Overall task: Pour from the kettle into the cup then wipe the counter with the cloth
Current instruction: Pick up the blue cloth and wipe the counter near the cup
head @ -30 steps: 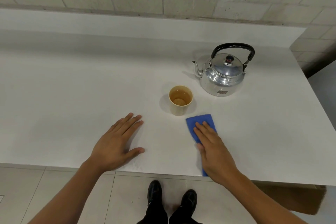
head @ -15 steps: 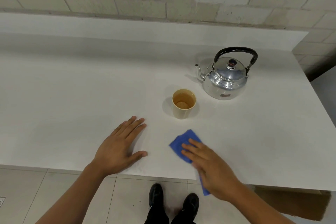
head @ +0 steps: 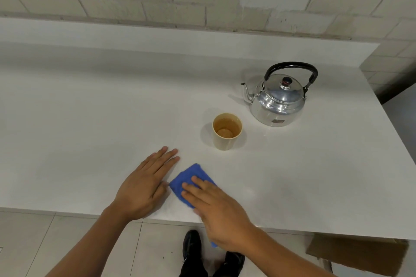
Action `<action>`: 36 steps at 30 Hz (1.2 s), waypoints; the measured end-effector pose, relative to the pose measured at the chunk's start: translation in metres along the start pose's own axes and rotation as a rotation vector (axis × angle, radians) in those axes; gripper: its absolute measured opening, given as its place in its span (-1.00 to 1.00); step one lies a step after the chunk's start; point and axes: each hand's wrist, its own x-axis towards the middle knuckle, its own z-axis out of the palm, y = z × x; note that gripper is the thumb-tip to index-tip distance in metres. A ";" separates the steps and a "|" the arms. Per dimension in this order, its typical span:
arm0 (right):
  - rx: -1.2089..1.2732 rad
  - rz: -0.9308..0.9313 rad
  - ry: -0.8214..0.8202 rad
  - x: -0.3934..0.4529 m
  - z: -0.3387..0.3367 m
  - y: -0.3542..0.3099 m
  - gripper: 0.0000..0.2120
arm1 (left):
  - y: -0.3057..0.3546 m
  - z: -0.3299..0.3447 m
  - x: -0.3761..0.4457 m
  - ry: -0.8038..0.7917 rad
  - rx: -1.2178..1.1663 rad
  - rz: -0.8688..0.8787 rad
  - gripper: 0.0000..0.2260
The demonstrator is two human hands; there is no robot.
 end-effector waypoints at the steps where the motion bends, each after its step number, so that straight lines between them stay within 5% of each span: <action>1: 0.026 -0.035 -0.023 -0.009 -0.003 0.003 -0.44 | 0.000 -0.001 0.000 0.001 0.001 0.001 -0.43; 7: 0.109 0.104 0.038 -0.047 -0.029 0.043 -0.53 | 0.002 -0.002 0.000 0.015 0.022 0.006 -0.41; 14: -0.038 0.189 0.105 0.010 -0.017 0.026 -0.49 | 0.002 0.000 0.001 0.012 0.035 -0.016 -0.38; 24: 0.035 0.057 0.047 -0.049 -0.018 0.016 -0.53 | -0.003 0.005 0.000 0.010 0.075 -0.020 -0.41; 30: 0.095 0.352 0.214 -0.101 -0.056 0.087 -0.56 | -0.001 0.006 0.001 0.023 0.105 -0.020 -0.40; 36: 0.115 0.538 0.352 -0.056 -0.069 0.127 -0.54 | -0.001 0.005 0.001 0.020 0.113 -0.028 -0.39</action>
